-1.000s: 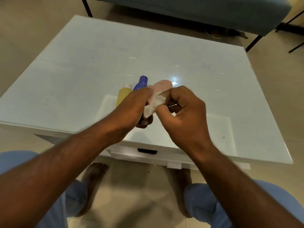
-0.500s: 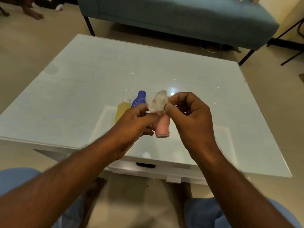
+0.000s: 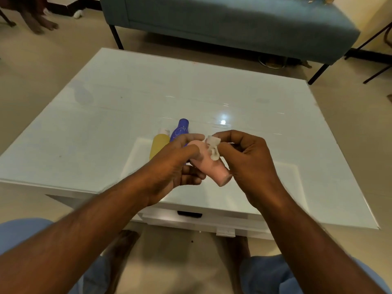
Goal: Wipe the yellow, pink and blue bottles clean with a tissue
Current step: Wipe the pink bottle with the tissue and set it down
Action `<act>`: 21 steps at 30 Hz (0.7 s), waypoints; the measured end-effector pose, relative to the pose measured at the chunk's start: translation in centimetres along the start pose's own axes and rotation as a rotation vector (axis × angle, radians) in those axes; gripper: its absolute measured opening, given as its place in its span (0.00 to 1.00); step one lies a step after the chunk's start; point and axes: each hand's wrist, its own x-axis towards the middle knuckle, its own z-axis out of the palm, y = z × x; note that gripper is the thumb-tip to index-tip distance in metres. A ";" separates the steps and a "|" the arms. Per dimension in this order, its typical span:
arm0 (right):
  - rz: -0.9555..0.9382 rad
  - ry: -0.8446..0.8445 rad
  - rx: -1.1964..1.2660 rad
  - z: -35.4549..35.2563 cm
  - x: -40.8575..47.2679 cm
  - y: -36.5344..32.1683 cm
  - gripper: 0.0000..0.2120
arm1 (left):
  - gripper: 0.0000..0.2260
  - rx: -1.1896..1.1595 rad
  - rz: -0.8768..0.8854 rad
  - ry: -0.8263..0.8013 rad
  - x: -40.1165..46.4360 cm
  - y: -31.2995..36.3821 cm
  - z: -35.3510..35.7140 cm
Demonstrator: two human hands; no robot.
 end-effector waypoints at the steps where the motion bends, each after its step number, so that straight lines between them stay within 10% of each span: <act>1: -0.005 0.003 0.020 0.0 0.0 -0.1 0.07 | 0.17 -0.030 -0.003 0.015 0.0 0.1 -0.1; 16: -0.131 -0.094 -0.005 0.0 -0.4 -0.3 0.24 | 0.13 -0.172 0.029 0.014 -0.7 1.5 -1.2; 21: -0.180 0.135 -0.077 -0.8 0.4 0.1 0.09 | 0.13 -0.036 0.117 -0.065 -1.1 1.3 -0.6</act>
